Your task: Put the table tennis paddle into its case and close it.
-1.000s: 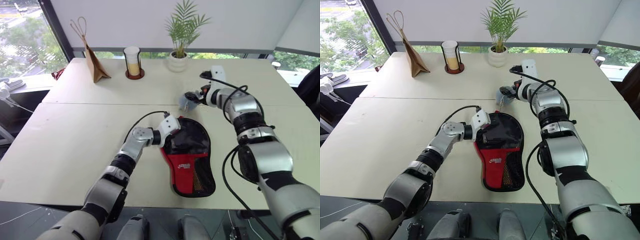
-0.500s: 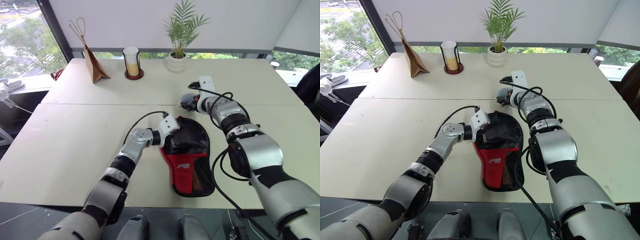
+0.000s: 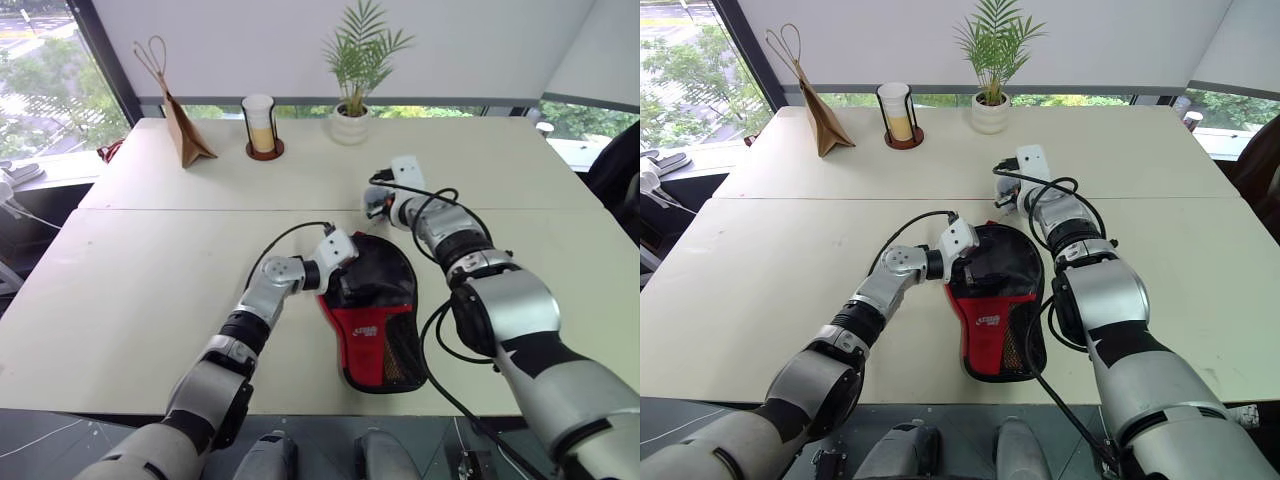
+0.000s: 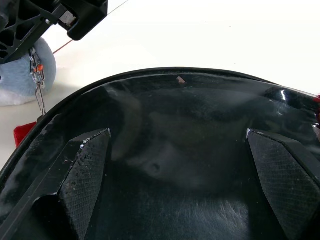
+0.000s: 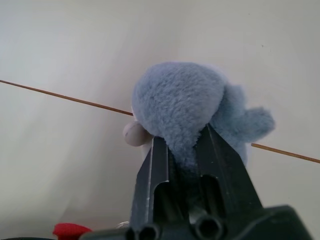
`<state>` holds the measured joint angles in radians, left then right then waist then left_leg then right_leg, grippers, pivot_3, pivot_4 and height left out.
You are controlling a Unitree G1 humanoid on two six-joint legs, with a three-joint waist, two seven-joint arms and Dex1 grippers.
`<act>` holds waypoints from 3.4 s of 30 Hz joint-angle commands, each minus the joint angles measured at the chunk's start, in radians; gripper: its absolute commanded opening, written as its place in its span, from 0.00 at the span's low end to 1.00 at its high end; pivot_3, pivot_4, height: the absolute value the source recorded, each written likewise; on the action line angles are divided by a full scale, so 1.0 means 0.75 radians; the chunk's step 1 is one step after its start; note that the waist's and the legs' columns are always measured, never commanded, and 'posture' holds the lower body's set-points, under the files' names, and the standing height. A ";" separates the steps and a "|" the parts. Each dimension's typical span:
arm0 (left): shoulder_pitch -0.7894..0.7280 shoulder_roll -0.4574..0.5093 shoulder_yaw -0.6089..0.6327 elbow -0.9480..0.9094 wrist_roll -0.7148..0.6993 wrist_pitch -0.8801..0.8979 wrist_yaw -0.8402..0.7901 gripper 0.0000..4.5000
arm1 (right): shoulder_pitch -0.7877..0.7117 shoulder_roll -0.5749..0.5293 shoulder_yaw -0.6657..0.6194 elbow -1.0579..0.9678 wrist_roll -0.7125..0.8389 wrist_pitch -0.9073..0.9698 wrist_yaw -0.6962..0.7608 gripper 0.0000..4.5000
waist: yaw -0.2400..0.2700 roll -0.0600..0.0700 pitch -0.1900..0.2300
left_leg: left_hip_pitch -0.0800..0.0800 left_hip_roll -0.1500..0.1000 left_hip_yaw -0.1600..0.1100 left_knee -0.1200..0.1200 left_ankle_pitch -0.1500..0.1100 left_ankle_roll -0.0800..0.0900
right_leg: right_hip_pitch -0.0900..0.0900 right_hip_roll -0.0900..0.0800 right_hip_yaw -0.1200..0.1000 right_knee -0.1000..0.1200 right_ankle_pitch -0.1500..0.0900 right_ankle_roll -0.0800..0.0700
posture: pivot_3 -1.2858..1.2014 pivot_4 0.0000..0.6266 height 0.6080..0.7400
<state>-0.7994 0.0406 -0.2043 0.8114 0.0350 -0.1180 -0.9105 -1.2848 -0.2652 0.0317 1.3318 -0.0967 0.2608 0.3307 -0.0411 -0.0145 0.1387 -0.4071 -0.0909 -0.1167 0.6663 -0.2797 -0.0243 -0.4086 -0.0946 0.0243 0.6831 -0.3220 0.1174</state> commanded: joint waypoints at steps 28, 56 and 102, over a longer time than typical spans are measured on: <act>0.044 -0.019 -0.082 0.169 0.066 0.148 0.045 1.00 | 0.373 -0.274 0.100 -0.547 -0.142 0.044 -0.086 0.01 | 0.043 0.001 -0.002 | 0.003 -0.003 -0.002 0.002 0.000 0.000 | 0.007 -0.002 -0.002 0.000 0.000 0.000 | 0.52 0.24 1.00; 0.055 -0.017 -0.076 0.145 0.049 0.193 0.044 1.00 | 1.106 -0.040 -0.300 -2.009 0.145 1.086 -0.343 0.01 | 0.041 0.006 -0.028 | 0.005 -0.004 -0.004 -0.001 -0.001 0.002 | 0.008 -0.001 -0.002 -0.001 0.000 0.000 | 0.52 0.24 1.00; -0.012 -0.031 -0.121 0.277 0.081 0.155 0.069 1.00 | 1.767 -0.359 -0.300 -3.013 0.395 1.752 -0.026 0.01 | 0.078 0.006 -0.028 | 0.030 -0.003 -0.016 -0.006 -0.012 0.020 | 0.048 0.005 -0.003 -0.029 -0.004 0.006 | 0.52 0.24 1.00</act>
<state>-0.8511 -0.0106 -0.2603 0.9250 0.0309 -0.0358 -0.8887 0.0005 -0.5290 -0.1822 -0.8954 0.1811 1.5080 0.2987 0.0171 -0.0104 0.1173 -0.3848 -0.0935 -0.1295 0.6615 -0.2886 -0.0096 -0.3725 -0.0905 0.0218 0.6608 -0.3252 0.1218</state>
